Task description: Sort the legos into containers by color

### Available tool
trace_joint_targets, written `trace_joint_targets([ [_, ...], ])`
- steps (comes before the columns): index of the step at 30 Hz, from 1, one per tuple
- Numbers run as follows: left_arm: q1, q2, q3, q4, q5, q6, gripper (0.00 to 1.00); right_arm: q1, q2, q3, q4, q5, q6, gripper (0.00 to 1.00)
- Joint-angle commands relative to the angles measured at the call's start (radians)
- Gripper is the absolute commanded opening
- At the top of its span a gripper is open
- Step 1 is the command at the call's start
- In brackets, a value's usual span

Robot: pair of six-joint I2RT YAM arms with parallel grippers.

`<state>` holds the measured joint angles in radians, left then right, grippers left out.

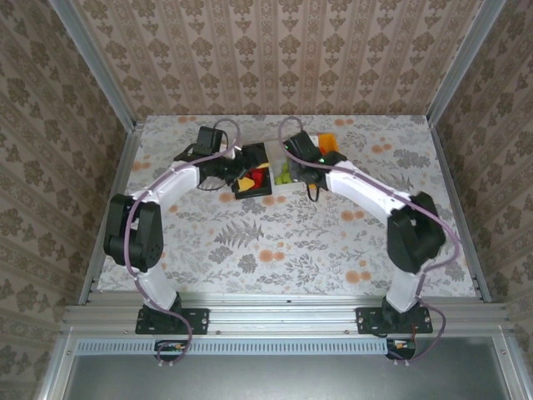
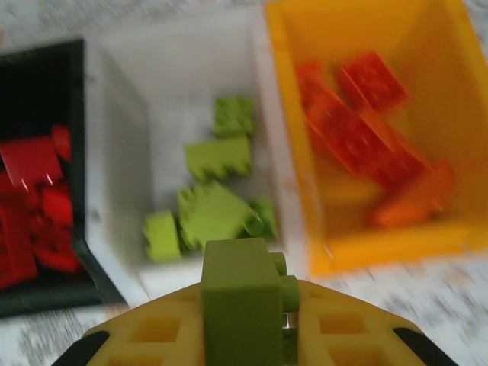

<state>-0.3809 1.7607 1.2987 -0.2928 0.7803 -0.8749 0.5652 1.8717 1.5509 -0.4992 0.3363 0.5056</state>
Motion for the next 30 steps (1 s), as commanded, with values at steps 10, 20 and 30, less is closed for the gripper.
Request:
trace_joint_targets([
  [10, 0.046, 0.009, -0.016, 0.029, -0.004, 0.001, 1.00, -0.028, 0.320, 0.356, -0.062, -0.042, -0.119, 0.52],
  [20, 0.084, -0.048, 0.019, 0.004, -0.012, 0.058, 1.00, 0.000, -0.053, 0.044, 0.129, -0.092, -0.122, 0.62],
  [30, 0.047, -0.458, 0.057, -0.147, -0.548, 0.461, 1.00, 0.062, -0.753, -0.544, 0.397, -0.041, -0.212, 1.00],
])
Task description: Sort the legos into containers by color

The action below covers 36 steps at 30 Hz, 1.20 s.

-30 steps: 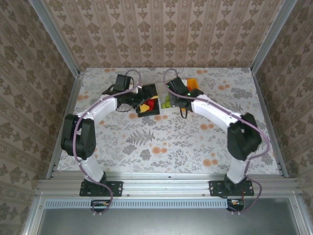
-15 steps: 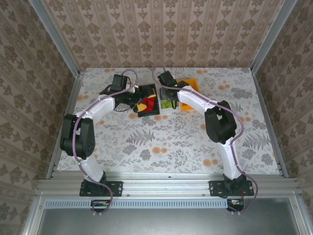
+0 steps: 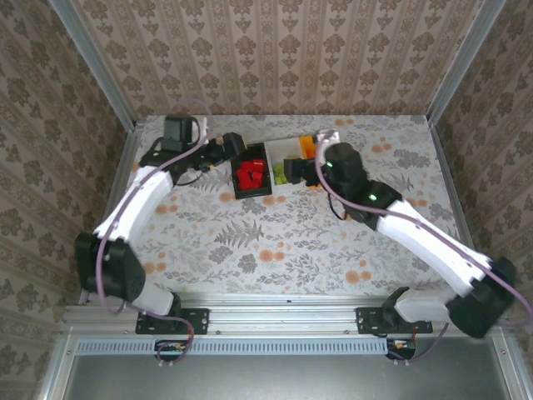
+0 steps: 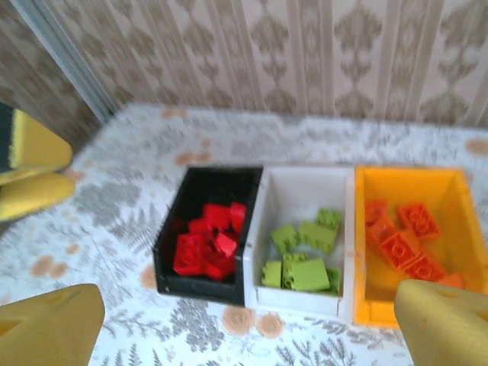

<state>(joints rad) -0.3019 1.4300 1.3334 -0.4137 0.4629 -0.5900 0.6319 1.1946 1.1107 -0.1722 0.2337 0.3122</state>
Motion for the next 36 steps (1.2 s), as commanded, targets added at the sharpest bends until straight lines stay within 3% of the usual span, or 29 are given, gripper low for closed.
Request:
trace_joint_targets([
  [1, -0.052, -0.173, -0.004, 0.002, -0.306, 0.199, 1.00, -0.004, -0.113, -0.149, 0.099, 0.093, -0.010, 1.00],
  [4, -0.139, -0.344, -0.195, 0.250, -0.563, 0.257, 1.00, -0.009, -0.218, -0.288, 0.219, 0.282, 0.019, 1.00],
  [6, -0.203, -0.437, -0.364, 0.469, -0.700, 0.388, 1.00, -0.022, -0.260, -0.361, 0.261, 0.469, 0.077, 1.00],
  [8, -0.210, -0.490, -0.473, 0.530, -0.894, 0.383, 1.00, -0.059, -0.271, -0.464, 0.415, 0.532, 0.000, 1.00],
  [10, -0.196, -0.516, -0.574, 0.545, -1.094, 0.345, 1.00, -0.131, -0.243, -0.565, 0.610, 0.506, -0.142, 1.00],
  [11, -0.169, -0.529, -0.645, 0.596, -1.085, 0.392, 1.00, -0.184, -0.221, -0.615, 0.705, 0.458, -0.195, 1.00],
  [14, -0.063, -0.550, -0.906, 0.945, -0.777, 0.702, 1.00, -0.370, -0.133, -0.699, 0.872, 0.134, -0.298, 1.00],
  [15, -0.040, -0.536, -0.962, 1.018, -0.766, 0.733, 1.00, -0.413, -0.085, -0.691, 0.870, 0.110, -0.291, 1.00],
  [17, 0.008, -0.481, -1.017, 1.084, -0.836, 0.677, 1.00, -0.468, -0.007, -0.690, 0.892, 0.084, -0.288, 1.00],
  [20, 0.063, -0.372, -1.039, 1.097, -0.851, 0.643, 1.00, -0.502, 0.093, -0.721, 1.000, 0.038, -0.355, 1.00],
  [26, 0.147, -0.101, -1.070, 1.350, -0.814, 0.669, 1.00, -0.521, 0.123, -0.693, 1.010, 0.002, -0.394, 1.00],
  [30, 0.223, -0.014, -1.033, 1.362, -0.679, 0.643, 1.00, -0.526, 0.086, -0.670, 0.871, -0.048, -0.439, 1.00],
  [33, 0.260, 0.131, -1.018, 1.489, -0.630, 0.633, 1.00, -0.525, 0.096, -0.651, 0.842, -0.062, -0.446, 1.00],
  [35, 0.266, 0.084, -0.981, 1.337, -0.616, 0.607, 1.00, -0.518, 0.082, -0.654, 0.809, -0.074, -0.421, 1.00],
  [36, 0.268, 0.106, -0.975, 1.358, -0.615, 0.612, 1.00, -0.518, 0.068, -0.666, 0.800, -0.070, -0.399, 1.00],
])
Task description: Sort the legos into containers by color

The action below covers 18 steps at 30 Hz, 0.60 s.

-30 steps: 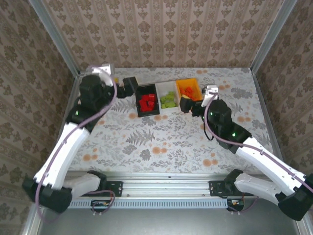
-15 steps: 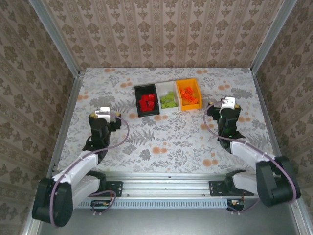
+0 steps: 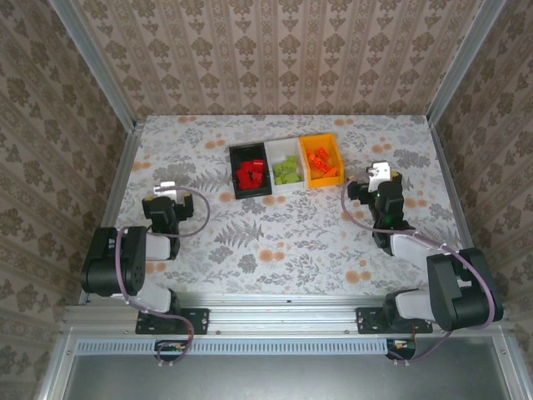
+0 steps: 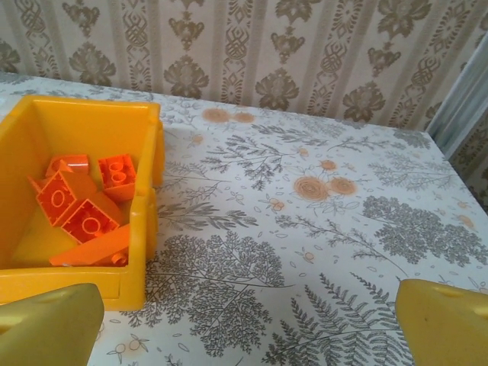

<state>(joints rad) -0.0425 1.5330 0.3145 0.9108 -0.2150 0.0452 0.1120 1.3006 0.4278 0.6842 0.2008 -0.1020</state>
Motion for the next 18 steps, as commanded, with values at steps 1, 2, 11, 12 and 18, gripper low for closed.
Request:
trace_joint_targets([
  [1, 0.010, 0.007, 0.053, 0.026, 0.061, -0.022, 1.00, 0.000, -0.042, -0.006, -0.035, -0.033, 0.043, 1.00],
  [2, 0.010, -0.004, 0.064, -0.019, 0.064, -0.030, 1.00, -0.003, -0.027, -0.034, 0.014, -0.025, 0.055, 1.00],
  [11, 0.010, 0.003, 0.071, -0.020, 0.067, -0.024, 1.00, -0.062, 0.234, -0.031, 0.198, -0.048, 0.128, 1.00],
  [12, 0.010, 0.002, 0.071, -0.021, 0.066, -0.024, 1.00, -0.085, 0.233, -0.022, 0.180, -0.078, 0.145, 1.00],
  [18, 0.007, 0.003, 0.072, -0.023, 0.065, -0.021, 1.00, -0.089, 0.236, -0.020, 0.178, -0.086, 0.148, 1.00],
])
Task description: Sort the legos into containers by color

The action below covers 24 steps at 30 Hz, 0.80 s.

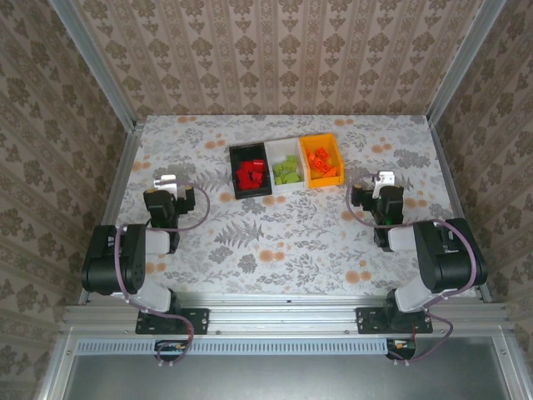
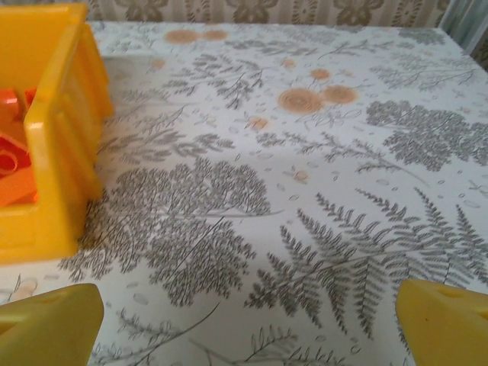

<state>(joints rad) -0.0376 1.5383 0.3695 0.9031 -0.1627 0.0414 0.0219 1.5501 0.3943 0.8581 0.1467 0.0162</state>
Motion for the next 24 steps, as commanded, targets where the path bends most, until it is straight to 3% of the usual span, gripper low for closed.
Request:
trace_joint_targets([
  [1, 0.003, -0.002, 0.017, -0.015, 0.011, -0.017, 1.00, 0.001, -0.015, 0.013, 0.006, -0.032, 0.028, 1.00],
  [19, -0.001, -0.001, 0.022, -0.020, 0.011, -0.012, 1.00, 0.010, -0.016, 0.010, 0.009, -0.022, 0.019, 1.00],
  [24, 0.014, -0.001, 0.037, -0.051, 0.108, 0.004, 1.00, 0.012, -0.016, 0.010, 0.010, -0.022, 0.019, 1.00],
])
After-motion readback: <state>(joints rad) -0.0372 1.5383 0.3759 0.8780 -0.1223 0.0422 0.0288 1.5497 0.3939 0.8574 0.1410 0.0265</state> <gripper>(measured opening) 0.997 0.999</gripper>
